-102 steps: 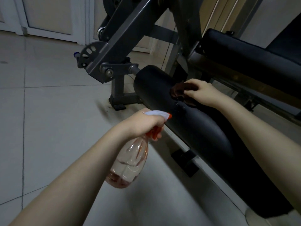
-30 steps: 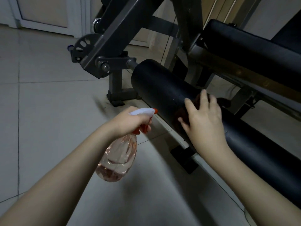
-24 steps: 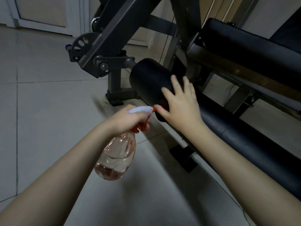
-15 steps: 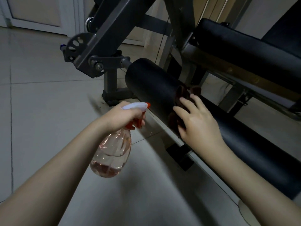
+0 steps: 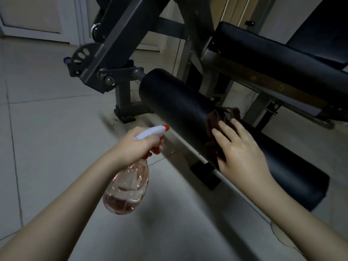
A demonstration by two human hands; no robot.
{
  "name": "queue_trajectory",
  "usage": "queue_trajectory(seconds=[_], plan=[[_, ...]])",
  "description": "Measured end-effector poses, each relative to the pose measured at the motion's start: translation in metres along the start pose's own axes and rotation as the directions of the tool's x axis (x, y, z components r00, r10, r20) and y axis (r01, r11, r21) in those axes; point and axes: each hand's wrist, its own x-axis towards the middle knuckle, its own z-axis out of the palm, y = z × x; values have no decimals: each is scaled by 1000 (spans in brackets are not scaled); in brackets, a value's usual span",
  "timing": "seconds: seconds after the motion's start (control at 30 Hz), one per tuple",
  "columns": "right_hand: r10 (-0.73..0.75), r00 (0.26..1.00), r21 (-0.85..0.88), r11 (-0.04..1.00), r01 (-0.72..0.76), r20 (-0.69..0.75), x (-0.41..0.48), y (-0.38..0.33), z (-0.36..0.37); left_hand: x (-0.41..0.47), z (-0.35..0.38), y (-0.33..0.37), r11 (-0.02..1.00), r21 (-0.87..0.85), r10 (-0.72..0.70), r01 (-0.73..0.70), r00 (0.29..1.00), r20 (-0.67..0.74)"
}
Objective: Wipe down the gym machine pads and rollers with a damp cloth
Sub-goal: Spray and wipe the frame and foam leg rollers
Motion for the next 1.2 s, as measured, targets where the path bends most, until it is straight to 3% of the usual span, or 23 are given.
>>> queue_trajectory(seconds=[0.17, 0.27, 0.33, 0.53, 0.73, 0.83, 0.9, 1.0, 1.07, 1.2], plan=[[19, 1000, -27, 999, -19, 5, -18, 9, -4, -6, 15, -18, 980, -169, -126, 108, 986, -104], [23, 1000, -29, 999, -23, 6, -3, -1, 5, -11, 33, -30, 975, -200, -122, 99, 987, -107], [31, 999, -23, 999, -31, 8, -4, -2, 5, -12, 45, -33, 955, -244, -199, 166, 973, -117], [56, 998, 29, 998, -55, -24, -45, 24, -14, -11, 65, -32, 957, -207, -208, 204, 978, 4], [109, 994, 138, 984, -110, 15, -33, 34, -17, -26, 70, -20, 983, -181, 20, -20, 1000, 1], [234, 959, 292, 917, -273, 161, -16, 52, -33, -29, 70, -11, 987, -145, 70, -63, 997, 44], [297, 909, 392, 830, -396, 291, -3, 66, -48, -30, 73, -4, 988, -146, 48, -40, 998, 48], [298, 852, 454, 744, -490, 431, 0, 79, -60, -21, 83, 3, 978, -153, -140, 138, 990, 3], [305, 845, 438, 748, -498, 439, -13, 83, -64, -27, 82, 7, 988, -100, -112, 119, 991, 67], [349, 860, 402, 775, -489, 374, -32, 83, -67, -58, 74, 22, 994, -87, 87, -65, 958, 274]])
